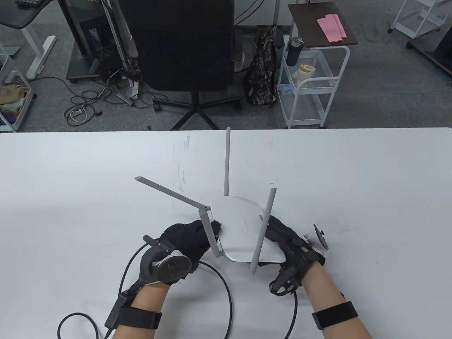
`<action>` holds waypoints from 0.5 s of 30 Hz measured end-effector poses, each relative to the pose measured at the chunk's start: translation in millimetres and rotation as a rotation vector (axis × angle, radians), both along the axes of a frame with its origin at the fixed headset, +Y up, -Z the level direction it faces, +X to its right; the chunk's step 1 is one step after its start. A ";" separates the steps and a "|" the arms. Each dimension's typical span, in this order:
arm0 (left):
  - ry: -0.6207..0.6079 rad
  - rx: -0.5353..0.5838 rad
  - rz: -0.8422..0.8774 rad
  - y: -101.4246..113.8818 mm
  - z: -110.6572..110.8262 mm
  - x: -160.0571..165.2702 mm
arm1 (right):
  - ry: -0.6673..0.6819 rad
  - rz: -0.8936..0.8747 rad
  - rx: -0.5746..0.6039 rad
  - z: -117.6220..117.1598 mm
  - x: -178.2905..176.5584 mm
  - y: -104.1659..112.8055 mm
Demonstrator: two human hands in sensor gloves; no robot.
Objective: Remove ethernet cable from router with left hand
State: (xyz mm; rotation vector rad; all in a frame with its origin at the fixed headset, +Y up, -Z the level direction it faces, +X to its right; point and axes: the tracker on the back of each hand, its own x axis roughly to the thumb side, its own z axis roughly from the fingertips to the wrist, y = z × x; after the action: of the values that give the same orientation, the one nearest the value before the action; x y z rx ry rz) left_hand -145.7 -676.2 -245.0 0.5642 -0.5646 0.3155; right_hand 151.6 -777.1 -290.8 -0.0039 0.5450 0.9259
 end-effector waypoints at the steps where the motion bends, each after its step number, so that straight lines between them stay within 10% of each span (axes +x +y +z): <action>1: 0.004 0.014 -0.004 -0.2 1.1 0.1 | 0.015 0.002 0.016 0.0 -0.4 -0.5; 15: 0.102 0.010 0.100 1.5 -4.9 -38.7 | -0.105 -0.006 0.074 -2.5 19.2 6.2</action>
State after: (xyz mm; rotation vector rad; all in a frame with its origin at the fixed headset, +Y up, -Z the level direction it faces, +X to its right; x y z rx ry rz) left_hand -184.4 -674.7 -249.9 0.6157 -0.4403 0.3769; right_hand 170.8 -771.0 -293.3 0.0159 0.4129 0.9343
